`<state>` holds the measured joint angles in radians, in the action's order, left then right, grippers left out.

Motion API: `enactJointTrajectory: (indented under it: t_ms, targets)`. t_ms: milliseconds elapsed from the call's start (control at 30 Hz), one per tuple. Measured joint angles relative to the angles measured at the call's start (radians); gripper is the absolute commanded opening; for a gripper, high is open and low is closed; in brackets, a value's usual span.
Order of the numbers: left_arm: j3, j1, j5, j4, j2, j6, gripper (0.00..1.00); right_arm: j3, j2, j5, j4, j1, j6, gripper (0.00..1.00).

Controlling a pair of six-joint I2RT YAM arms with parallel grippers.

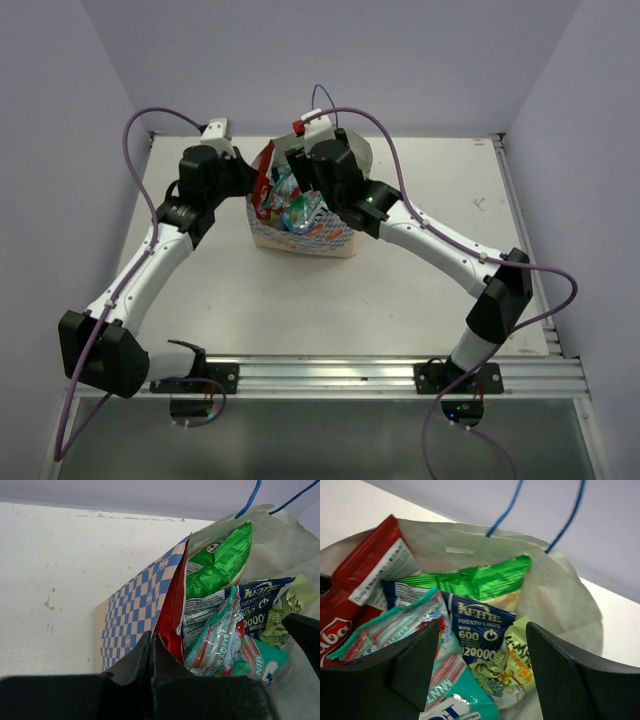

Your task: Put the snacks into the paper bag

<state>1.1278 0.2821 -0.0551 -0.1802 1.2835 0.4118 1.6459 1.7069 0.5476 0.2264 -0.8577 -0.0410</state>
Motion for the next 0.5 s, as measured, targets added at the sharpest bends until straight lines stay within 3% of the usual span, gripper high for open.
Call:
enactJointTrajectory:
  t_ms: [267, 500]
  targets:
    - [-0.010, 0.000, 0.000, 0.006, -0.008, 0.000, 0.00, -0.112, -0.164, 0.169, 0.058, 0.001, 0.024, 0.75]
    - [-0.010, 0.000, -0.001, 0.006, -0.008, 0.000, 0.00, -0.169, -0.209, 0.209, 0.062, 0.006, 0.069, 0.72]
